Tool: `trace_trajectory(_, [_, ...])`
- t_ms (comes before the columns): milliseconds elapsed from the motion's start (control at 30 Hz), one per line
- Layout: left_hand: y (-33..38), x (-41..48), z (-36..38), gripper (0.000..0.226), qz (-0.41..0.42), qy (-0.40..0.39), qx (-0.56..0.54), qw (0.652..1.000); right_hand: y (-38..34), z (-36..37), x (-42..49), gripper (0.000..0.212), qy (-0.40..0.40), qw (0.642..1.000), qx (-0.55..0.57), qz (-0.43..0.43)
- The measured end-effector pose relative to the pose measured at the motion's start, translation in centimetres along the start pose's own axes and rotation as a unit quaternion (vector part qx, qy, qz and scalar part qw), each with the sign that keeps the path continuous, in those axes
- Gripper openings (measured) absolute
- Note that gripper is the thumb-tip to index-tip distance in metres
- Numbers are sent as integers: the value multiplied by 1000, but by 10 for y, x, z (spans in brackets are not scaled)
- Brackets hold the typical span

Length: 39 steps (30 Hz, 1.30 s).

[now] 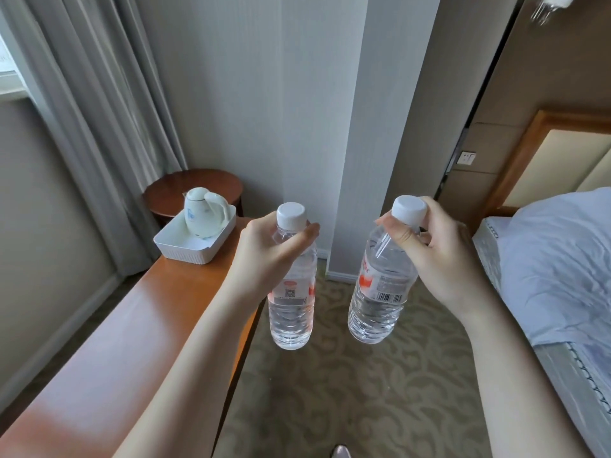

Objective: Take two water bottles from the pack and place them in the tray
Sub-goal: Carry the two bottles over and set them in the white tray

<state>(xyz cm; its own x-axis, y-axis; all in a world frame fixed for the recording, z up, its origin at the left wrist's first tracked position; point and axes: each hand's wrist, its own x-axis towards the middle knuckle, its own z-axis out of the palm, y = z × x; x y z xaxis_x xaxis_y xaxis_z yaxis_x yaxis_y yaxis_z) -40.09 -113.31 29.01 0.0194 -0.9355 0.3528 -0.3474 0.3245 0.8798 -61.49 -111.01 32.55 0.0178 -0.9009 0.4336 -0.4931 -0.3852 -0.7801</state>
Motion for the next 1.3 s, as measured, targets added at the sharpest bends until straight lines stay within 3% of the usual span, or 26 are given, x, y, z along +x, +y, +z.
trace_trajectory(233, [-51, 118, 31, 40, -35, 38, 22, 998, 77, 28, 138, 44, -77, 997, 14, -27])
trace_trajectory(600, [-117, 256, 20, 16, -77, 159, 30, 984, 141, 117, 323, 37, -190, 978, 40, -76])
trace_trajectory(1067, [-263, 369, -36, 14, -160, 242, 28, 957, 194, 306, 476, 52, -354, 926, 62, -111])
trace_trajectory(1300, [-304, 390, -49, 7, -206, 282, 47, 936, 211, 377, 518, 43, -440, 885, 66, -135])
